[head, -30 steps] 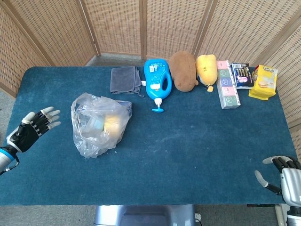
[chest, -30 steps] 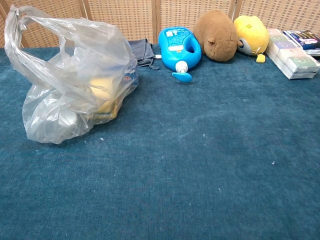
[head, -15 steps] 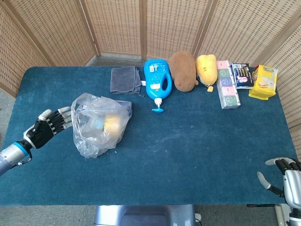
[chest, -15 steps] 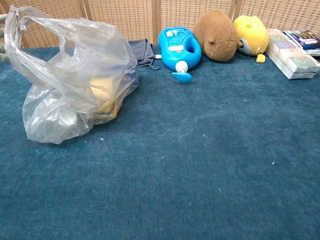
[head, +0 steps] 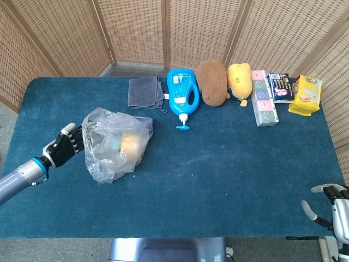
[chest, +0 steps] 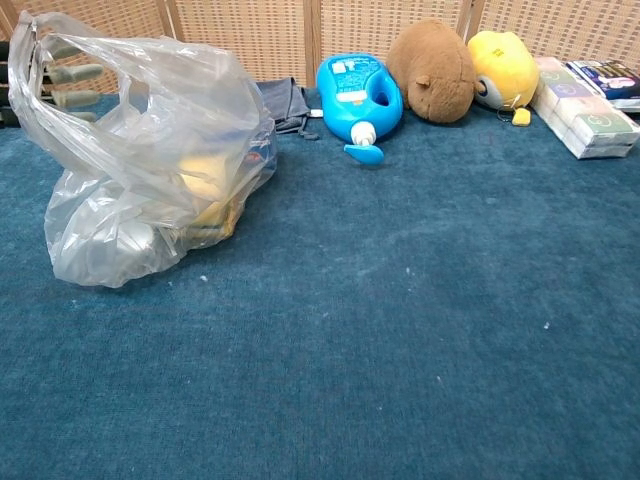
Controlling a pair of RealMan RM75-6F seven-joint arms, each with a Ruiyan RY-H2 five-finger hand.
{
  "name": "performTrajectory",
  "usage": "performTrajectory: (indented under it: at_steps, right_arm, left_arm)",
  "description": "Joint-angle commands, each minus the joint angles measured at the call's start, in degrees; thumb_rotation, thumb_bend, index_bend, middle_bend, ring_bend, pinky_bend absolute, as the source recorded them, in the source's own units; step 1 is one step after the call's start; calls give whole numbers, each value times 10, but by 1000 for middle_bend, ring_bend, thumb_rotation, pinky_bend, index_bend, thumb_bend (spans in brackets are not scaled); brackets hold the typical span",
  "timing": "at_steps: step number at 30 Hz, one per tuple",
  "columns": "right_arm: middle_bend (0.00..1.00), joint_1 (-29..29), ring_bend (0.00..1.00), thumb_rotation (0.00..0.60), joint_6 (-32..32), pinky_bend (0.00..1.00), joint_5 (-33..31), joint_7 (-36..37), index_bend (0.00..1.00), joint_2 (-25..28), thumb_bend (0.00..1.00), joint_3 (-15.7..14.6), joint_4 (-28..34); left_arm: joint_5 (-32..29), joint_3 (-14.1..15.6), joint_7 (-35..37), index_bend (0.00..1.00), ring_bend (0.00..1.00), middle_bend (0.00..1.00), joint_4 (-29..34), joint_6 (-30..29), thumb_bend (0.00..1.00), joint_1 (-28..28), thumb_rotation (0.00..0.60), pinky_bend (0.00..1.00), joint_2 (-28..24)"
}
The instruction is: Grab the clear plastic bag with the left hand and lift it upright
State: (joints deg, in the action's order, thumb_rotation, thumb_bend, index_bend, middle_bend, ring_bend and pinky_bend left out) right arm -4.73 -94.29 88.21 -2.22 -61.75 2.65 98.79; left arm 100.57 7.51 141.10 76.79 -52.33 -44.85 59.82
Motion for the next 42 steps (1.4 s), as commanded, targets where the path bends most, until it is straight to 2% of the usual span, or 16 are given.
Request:
performTrajectory:
  at_steps: [1,17,29,36,42]
  right_arm:
    - [416,-2,318,65,-1,218,0,0,424,0,323,-1,0]
    - [416,-8,318,65,-6,218,-2,7,425,0,323,-1,-5]
    - [416,-9,318,64,-6,218,-2,9,425,-1,324,0,-7]
    - [416,-10,318,61,-8,218,-2,11,425,-1,323,0,-9]
    - [416,-13,318,63,-10,218,-1,12,425,0,323,-1,-8]
  left_arm:
    - [5,4,11,136,107,162,3,2,286,-14,135,123,1]
    - [33,41,36,136,107,162,11,-11,289,-66,136,138,3]
    - [55,86,53,136,107,162,12,-20,310,-93,133,163,-6]
    - [51,92,58,136,107,162,13,-26,310,-108,134,167,-2]
    - [26,85,65,162,108,162,15,-29,310,-113,136,167,5]
